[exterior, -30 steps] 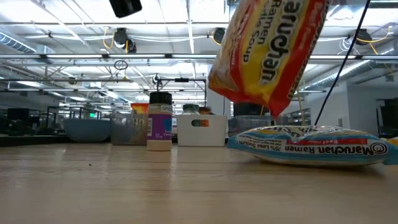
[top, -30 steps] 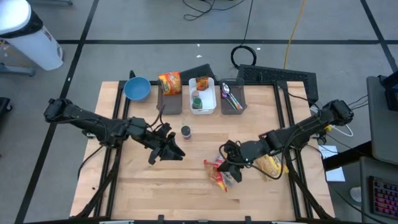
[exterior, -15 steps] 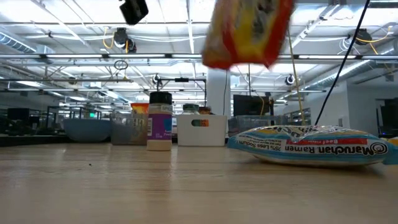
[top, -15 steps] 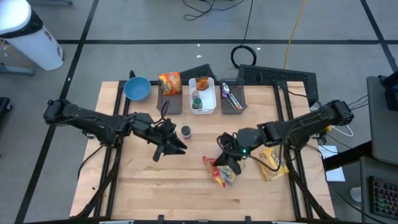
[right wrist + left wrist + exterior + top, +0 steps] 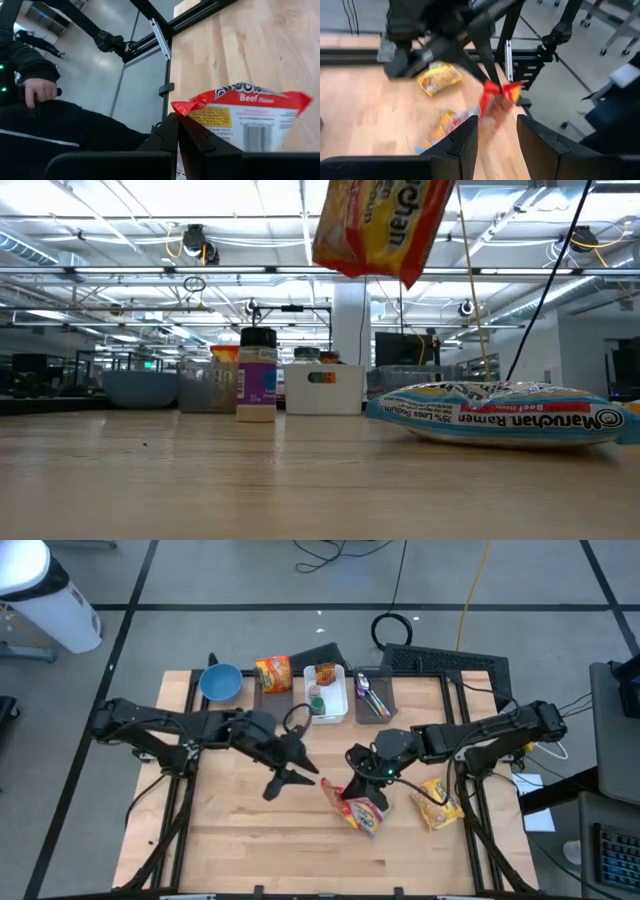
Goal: Pick & Place Food Item
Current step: Put the red noodle pack into the left black bin
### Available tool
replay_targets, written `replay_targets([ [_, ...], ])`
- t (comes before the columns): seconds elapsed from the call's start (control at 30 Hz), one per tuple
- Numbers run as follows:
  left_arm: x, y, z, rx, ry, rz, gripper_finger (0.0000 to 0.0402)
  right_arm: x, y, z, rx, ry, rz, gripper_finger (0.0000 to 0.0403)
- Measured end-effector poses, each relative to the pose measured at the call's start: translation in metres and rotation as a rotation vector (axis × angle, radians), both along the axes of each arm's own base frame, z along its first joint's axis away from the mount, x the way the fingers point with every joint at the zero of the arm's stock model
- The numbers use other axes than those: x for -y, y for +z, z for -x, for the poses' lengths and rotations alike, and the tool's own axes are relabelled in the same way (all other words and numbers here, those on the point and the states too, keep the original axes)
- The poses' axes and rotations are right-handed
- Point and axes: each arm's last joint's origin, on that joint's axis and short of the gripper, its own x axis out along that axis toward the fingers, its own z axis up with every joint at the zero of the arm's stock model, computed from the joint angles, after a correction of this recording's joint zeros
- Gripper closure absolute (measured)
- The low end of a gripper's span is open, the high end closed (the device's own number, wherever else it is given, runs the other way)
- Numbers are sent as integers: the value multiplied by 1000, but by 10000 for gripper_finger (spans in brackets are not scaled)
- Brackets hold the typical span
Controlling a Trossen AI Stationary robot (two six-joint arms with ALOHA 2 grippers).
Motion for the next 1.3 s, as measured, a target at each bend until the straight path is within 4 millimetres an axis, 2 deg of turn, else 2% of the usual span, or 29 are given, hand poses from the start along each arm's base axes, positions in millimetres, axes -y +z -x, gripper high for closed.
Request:
replay_targets([
  [0.27,3,-6,-39,-63,-121,8,256,-1,1,0,13,5,0,403],
  [0.4,5,-8,-50,-71,-160,27,256,-2,2,0,26,9,-1,403],
  [0.87,2,-16,-53,-104,-131,-13,256,-3,6,-1,77,19,9,403],
  [1.3,3,-15,-53,-98,-148,-5,256,-3,9,-3,128,25,18,403],
])
